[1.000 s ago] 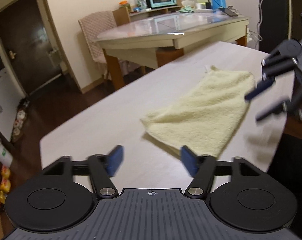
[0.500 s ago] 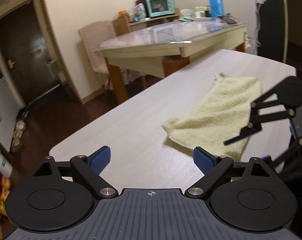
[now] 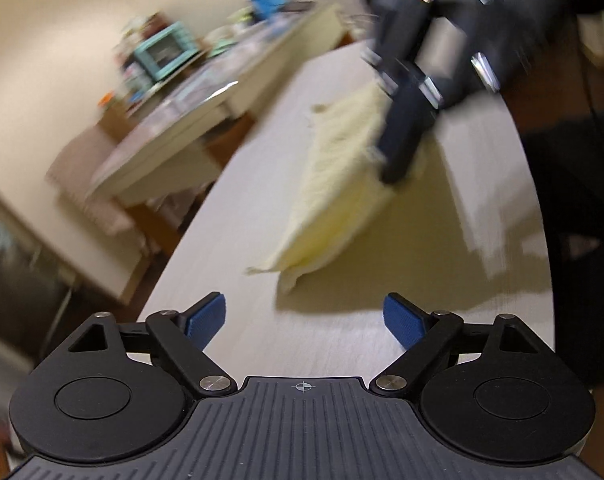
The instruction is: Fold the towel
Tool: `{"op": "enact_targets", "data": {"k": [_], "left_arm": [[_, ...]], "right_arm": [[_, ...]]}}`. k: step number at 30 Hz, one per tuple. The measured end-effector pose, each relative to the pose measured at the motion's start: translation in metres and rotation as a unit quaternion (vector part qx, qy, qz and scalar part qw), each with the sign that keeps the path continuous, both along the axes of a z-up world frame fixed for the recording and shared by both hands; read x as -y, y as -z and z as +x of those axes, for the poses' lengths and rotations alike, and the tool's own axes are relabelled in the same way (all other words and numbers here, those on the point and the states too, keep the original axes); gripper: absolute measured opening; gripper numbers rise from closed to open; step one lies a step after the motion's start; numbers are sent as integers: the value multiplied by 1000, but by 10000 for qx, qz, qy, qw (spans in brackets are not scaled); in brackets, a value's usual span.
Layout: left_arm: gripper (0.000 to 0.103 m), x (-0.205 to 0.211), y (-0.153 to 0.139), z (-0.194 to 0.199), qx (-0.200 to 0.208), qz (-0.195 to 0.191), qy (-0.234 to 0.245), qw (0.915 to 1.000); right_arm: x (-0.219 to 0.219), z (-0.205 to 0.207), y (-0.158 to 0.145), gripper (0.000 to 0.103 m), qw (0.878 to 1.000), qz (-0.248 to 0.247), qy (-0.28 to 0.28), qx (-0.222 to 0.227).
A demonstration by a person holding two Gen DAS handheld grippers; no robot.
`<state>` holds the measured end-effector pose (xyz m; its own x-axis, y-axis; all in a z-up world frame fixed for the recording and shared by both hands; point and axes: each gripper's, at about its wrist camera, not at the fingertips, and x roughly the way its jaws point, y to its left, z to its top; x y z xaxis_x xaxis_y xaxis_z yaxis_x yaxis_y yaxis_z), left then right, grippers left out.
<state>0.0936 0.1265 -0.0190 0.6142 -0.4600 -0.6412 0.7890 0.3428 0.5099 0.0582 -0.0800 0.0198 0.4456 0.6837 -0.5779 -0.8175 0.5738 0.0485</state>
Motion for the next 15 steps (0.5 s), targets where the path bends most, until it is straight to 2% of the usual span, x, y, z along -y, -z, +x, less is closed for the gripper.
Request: {"op": "enact_targets", "data": {"k": [6,9,10,11,12,13,14,15], "left_arm": [[81,19,7,14,211,-38,469,9987],[77,28,8,13,382,6,700,9968],[69,31,9,12,379,72,787,9962],[55,34,10,11,346,146,847,9957],[46,36,11,10,283,231,895,9953],[29,37,11,10,237,281,914,9951],[18,39,12,9,178,353,932,9949],[15,40,14,8,126,415,947,9946]], "right_arm": [[46,7,-21,6,9961,453,-63,-754],[54,5,-21,6,9957,387,-105,-829],[59,4,-18,6,9950,411,-114,-908],[62,4,-17,6,9943,438,-120,-961],[64,4,-17,6,9938,462,-123,-1001],[68,4,-16,6,9933,490,-124,-1035],[71,4,-16,6,9928,520,-123,-1068],[73,5,-15,6,9925,532,-138,-1091]]}}
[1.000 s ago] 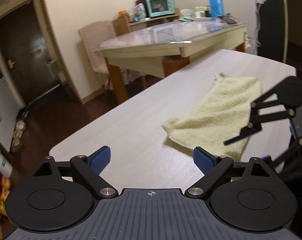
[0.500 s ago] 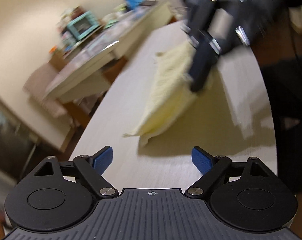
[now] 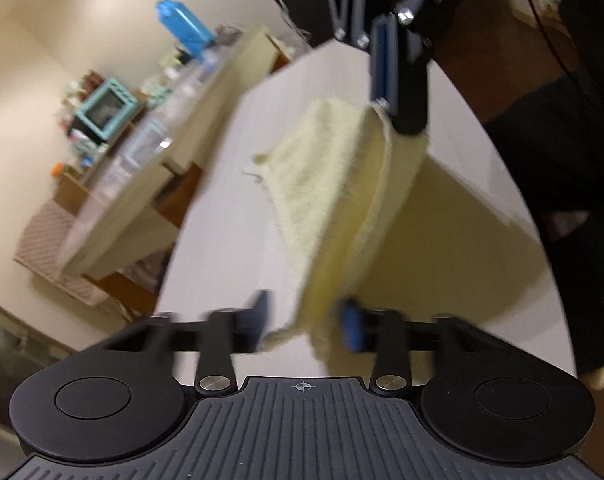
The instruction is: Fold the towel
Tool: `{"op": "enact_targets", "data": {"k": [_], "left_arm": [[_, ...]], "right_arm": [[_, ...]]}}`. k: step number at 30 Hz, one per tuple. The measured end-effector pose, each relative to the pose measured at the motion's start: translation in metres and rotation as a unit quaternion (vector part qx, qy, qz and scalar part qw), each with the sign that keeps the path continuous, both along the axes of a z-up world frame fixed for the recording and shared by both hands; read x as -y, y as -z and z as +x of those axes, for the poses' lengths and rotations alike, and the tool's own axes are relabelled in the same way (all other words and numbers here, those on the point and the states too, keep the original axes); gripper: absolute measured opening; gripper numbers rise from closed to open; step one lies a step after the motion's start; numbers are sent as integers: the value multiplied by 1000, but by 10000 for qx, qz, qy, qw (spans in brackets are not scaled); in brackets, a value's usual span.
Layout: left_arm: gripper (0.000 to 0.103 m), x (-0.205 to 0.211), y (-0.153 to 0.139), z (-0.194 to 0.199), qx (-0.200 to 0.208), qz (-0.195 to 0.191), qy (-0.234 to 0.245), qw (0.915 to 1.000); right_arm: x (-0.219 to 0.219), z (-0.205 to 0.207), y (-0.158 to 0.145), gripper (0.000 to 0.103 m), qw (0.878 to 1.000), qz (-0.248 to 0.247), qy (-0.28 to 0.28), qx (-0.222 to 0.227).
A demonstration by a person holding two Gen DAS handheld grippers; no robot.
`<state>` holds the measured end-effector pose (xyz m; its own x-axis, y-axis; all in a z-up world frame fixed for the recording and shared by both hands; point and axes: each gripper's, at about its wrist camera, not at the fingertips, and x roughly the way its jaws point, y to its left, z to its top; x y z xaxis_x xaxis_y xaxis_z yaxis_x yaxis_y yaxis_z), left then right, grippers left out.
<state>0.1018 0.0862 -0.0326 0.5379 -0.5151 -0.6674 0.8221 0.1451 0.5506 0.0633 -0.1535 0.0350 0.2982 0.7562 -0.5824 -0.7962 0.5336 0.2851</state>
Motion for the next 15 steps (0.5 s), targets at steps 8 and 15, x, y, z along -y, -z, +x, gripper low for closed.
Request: {"op": "enact_targets", "data": {"k": [8,15], "left_arm": [[9,23,-24,-23,-450,408,227,9979],[9,67,-72,3,-593,704,516,9944]], "right_arm": [[22,0,-1,5,9984,293,-376,-311],[86,2,-9,5,9917,1167,297,-451]]}}
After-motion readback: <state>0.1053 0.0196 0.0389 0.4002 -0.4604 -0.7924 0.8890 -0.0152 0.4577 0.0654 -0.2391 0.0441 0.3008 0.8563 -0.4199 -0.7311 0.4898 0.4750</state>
